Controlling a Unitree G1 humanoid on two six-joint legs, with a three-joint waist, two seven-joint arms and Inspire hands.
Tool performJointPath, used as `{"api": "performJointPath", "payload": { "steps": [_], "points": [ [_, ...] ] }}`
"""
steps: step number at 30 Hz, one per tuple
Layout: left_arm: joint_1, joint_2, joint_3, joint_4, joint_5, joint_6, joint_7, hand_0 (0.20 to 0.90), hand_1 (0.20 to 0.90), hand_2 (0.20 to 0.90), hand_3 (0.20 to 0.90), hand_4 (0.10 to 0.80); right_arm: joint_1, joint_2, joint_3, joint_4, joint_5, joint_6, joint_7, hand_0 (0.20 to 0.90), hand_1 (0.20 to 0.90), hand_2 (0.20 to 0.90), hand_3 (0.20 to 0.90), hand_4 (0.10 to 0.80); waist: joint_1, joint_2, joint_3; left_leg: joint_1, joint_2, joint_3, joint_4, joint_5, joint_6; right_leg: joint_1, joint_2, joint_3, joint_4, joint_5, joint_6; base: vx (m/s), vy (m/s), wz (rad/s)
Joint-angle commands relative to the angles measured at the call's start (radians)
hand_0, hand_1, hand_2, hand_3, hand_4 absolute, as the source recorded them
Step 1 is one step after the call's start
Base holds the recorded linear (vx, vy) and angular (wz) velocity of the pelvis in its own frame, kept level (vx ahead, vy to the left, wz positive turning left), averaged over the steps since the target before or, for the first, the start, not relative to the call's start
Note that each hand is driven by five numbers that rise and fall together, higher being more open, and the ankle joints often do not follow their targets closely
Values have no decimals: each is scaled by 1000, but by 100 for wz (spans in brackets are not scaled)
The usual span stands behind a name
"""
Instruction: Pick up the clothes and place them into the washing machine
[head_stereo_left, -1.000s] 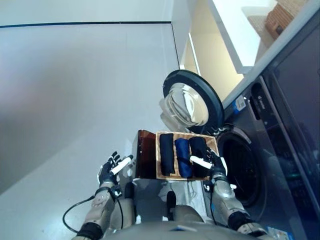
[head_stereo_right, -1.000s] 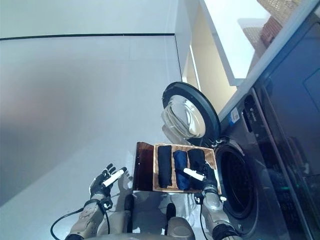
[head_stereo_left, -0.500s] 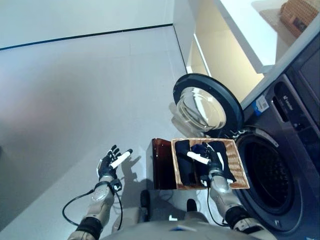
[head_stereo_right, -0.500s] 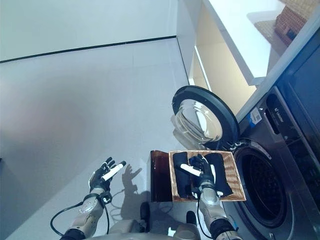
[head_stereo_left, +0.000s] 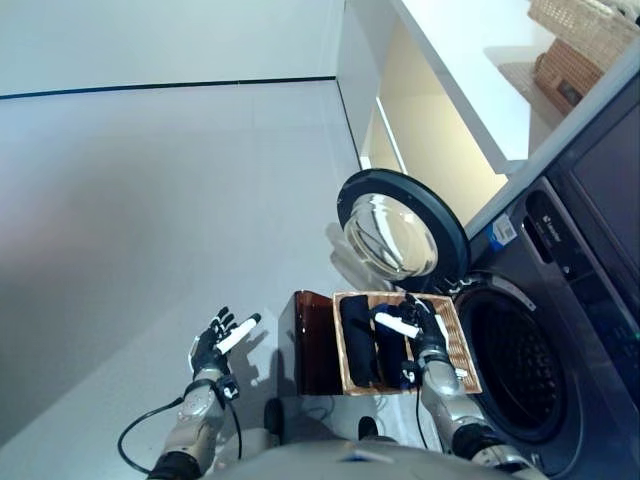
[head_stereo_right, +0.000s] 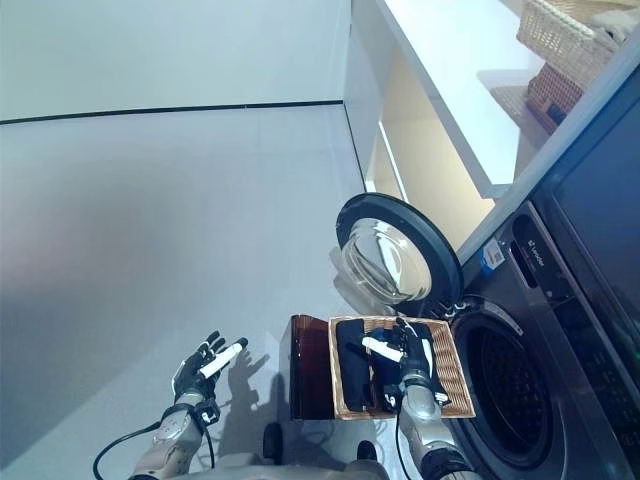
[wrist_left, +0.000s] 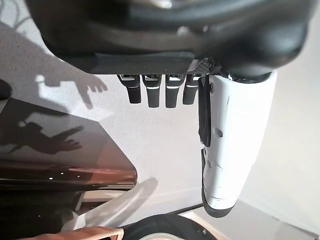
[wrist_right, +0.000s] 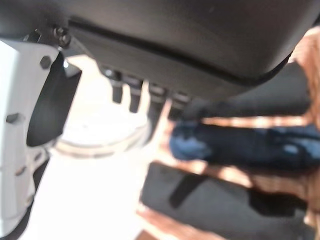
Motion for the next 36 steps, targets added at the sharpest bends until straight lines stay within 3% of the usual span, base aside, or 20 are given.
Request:
{"api": "performJointPath", "payload": {
  "steps": [1, 4, 7, 10, 11, 15, 18, 19, 20, 23, 28, 31, 36],
  "points": [
    [-30, 47, 39, -51, 3, -57, -8, 900, 900, 900, 900, 800, -54, -11, -17, -86, -4, -52, -1, 900, 900, 900, 900, 800, 32, -27, 2, -53, -2, 24, 98, -17, -31, 58, -45, -38, 226, 317, 47, 61, 180, 6],
    [-45, 53, 45, -31, -3, -53, 2, 900, 900, 900, 900, 800, -74, 2, -10, -67, 4, -51, -13, 900, 900, 900, 900, 800, 18, -8, 35, -22, 12, 18, 102, -26, -20, 3, -48, -46, 303, 315, 41, 30, 64, -9],
    [-36, 72, 60, -48, -3, -54, 2, 900, 900, 900, 900, 800, -68, 9, -8, -88, 6, -52, -12, 900, 900, 900, 900, 800, 12, -5, 44, -7, 40, 6, 96, -34, -39, -22, -100, -87, 243, 288, 41, 48, -121, 28],
    [-46, 81, 69, -35, -1, -55, 11, 900, 900, 900, 900, 800, -82, 12, -2, -86, -4, -47, -20, 900, 900, 900, 900, 800, 3, -7, 65, -16, 77, -16, 127, -58, -65, -56, -169, -87, 135, 301, 51, 45, -166, 10],
    [-47, 81, 69, -34, -1, -55, 11, 900, 900, 900, 900, 800, -83, 12, -2, -85, -5, -47, -20, 900, 900, 900, 900, 800, 2, -6, 67, -16, 79, -17, 130, -60, -66, -52, -167, -89, 133, 301, 51, 27, -128, -4],
    [-48, 86, 77, -34, 2, -59, 18, 900, 900, 900, 900, 800, -70, 15, -8, -111, -12, -39, -17, 900, 900, 900, 900, 800, -18, -31, 81, 3, 112, -36, 146, -89, -104, -109, -227, -75, 26, 415, 91, 101, -231, 2],
    [-47, 88, 70, -38, 1, -58, 15, 900, 900, 900, 900, 800, -48, 13, -13, -136, -25, -33, -18, 900, 900, 900, 900, 800, -39, -40, 85, 27, 135, -58, 133, -88, -126, -136, -215, -29, 23, 439, 92, 102, -185, 7],
    [-45, 90, 69, -43, 1, -56, 12, 900, 900, 900, 900, 800, -41, 11, -15, -144, -30, -32, -15, 900, 900, 900, 900, 800, -36, -44, 88, 35, 139, -59, 128, -84, -131, -141, -209, -50, 34, 435, 92, 54, -129, -7],
    [-46, 91, 70, -43, 3, -53, 11, 900, 900, 900, 900, 800, -33, 9, -15, -150, -40, -30, -14, 900, 900, 900, 900, 800, -27, -55, 88, 35, 138, -55, 125, -82, -138, -127, -210, -105, 26, 413, 92, 13, -80, -1],
    [-50, 81, 72, -35, 5, -50, 11, 900, 900, 900, 900, 800, -35, 3, -12, -146, -54, -29, -16, 900, 900, 900, 900, 800, -17, -66, 88, 30, 153, -56, 115, -68, -156, -104, -188, -169, 9, 354, 92, -12, -143, -7],
    [-51, 61, 69, -33, 1, -51, 10, 900, 900, 900, 900, 800, -44, -19, -32, -156, -58, -42, -37, 900, 900, 900, 900, 800, -19, -41, 84, 7, 189, -69, 98, -39, -180, -100, -164, -201, -4, 291, 92, -20, -102, 5],
    [-62, 49, 55, -19, 4, -54, 12, 900, 900, 900, 900, 800, -56, -30, -41, -126, -74, -46, -61, 900, 900, 900, 900, 800, -23, -20, 90, 2, 202, -76, 90, -32, -186, -111, -153, -196, 4, 241, 83, -8, -46, 4],
    [-52, 44, 54, -28, 6, -65, 20, 900, 900, 900, 900, 800, -114, -74, -30, -50, -181, -30, -121, 900, 900, 900, 900, 800, -24, 10, 111, 14, 192, -127, 96, -46, -183, -170, -131, -113, 56, 213, 61, 0, -12, -8]
  ]
}}
